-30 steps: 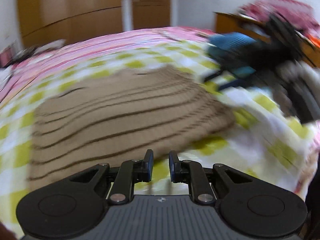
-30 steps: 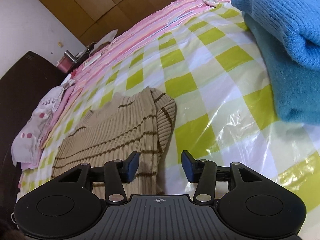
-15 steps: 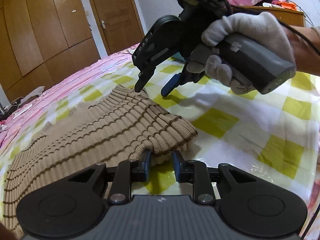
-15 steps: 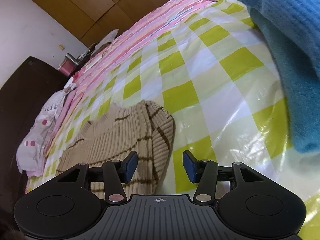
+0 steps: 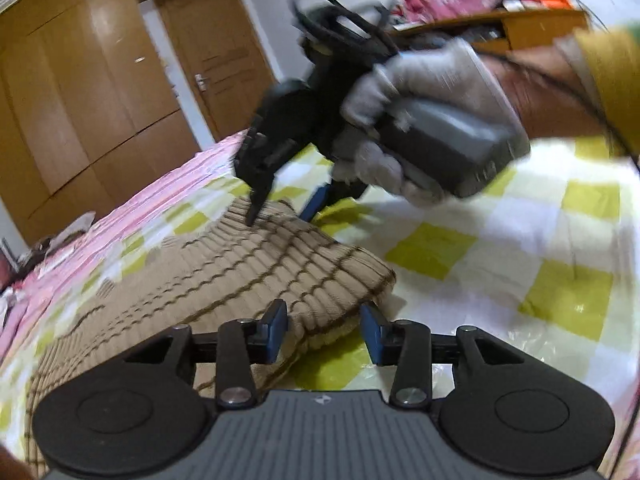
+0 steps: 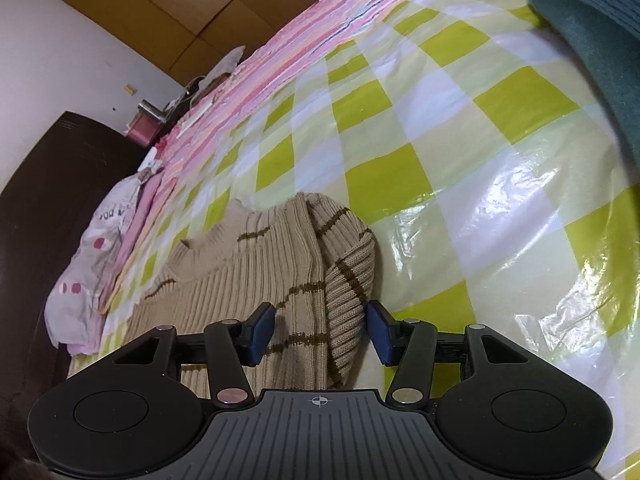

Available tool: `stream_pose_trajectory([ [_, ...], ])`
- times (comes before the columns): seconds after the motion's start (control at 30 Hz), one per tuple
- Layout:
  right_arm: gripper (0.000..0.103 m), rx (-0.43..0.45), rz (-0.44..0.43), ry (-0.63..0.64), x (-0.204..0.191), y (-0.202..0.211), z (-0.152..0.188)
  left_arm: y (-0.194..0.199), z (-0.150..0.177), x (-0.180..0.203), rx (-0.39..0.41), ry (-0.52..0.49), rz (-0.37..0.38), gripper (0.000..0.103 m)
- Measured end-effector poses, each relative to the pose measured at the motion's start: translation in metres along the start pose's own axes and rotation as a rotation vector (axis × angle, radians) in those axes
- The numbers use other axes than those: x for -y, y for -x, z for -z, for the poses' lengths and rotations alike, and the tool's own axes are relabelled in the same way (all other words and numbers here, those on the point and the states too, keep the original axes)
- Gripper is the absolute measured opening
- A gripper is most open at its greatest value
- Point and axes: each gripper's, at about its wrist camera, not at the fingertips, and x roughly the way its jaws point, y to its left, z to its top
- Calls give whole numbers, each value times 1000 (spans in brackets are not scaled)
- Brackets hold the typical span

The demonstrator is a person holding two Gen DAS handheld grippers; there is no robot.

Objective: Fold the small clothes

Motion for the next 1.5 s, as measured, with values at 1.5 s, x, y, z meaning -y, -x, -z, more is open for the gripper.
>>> stream_pose_trajectory([
  [1.5,15,81,52,331,-164,5,16,75,21,-152,145,658,8,14],
])
